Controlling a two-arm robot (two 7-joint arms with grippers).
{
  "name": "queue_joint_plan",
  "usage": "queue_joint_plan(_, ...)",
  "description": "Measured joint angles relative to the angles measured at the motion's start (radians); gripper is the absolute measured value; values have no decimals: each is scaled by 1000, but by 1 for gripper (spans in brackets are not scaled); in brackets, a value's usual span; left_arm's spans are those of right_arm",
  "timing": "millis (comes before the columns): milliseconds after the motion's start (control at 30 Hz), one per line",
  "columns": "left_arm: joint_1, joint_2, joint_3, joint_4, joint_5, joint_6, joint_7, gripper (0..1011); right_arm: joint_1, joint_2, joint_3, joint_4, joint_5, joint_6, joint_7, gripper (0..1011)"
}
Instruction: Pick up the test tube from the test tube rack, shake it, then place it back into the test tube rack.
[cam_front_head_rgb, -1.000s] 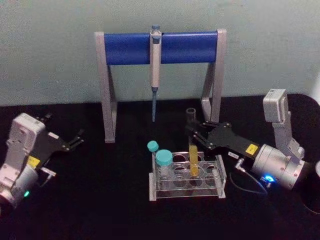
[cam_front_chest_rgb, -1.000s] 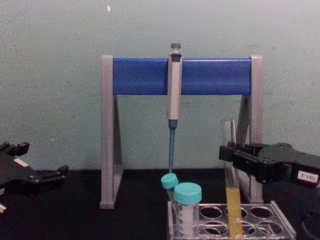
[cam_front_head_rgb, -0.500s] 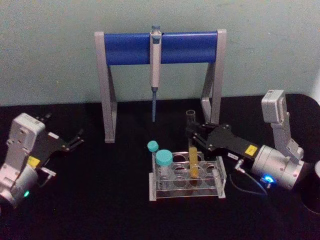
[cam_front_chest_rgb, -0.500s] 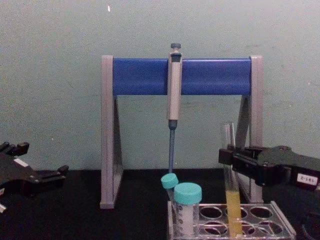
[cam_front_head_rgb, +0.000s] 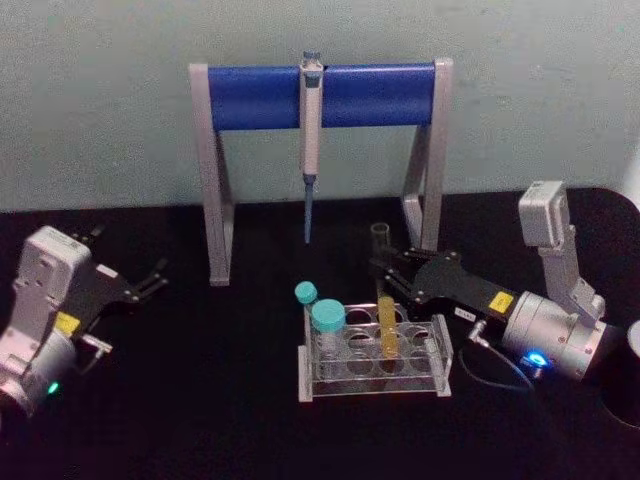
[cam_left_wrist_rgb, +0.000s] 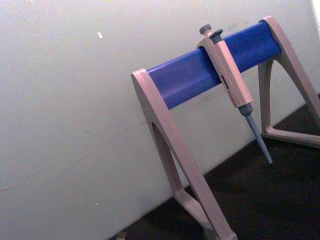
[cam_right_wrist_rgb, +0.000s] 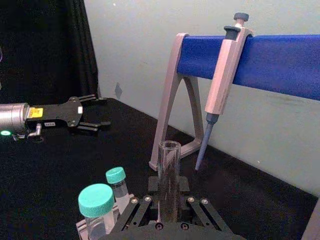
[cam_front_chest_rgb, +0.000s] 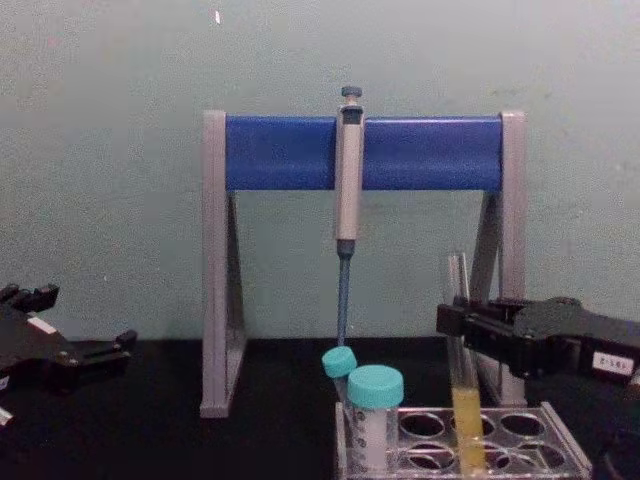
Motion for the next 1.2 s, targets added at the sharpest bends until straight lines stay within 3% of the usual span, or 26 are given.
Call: queue_joint_plan(1200, 0, 0, 0, 0, 0, 0, 0, 1001, -1, 1, 0, -2, -2, 0, -5, 229)
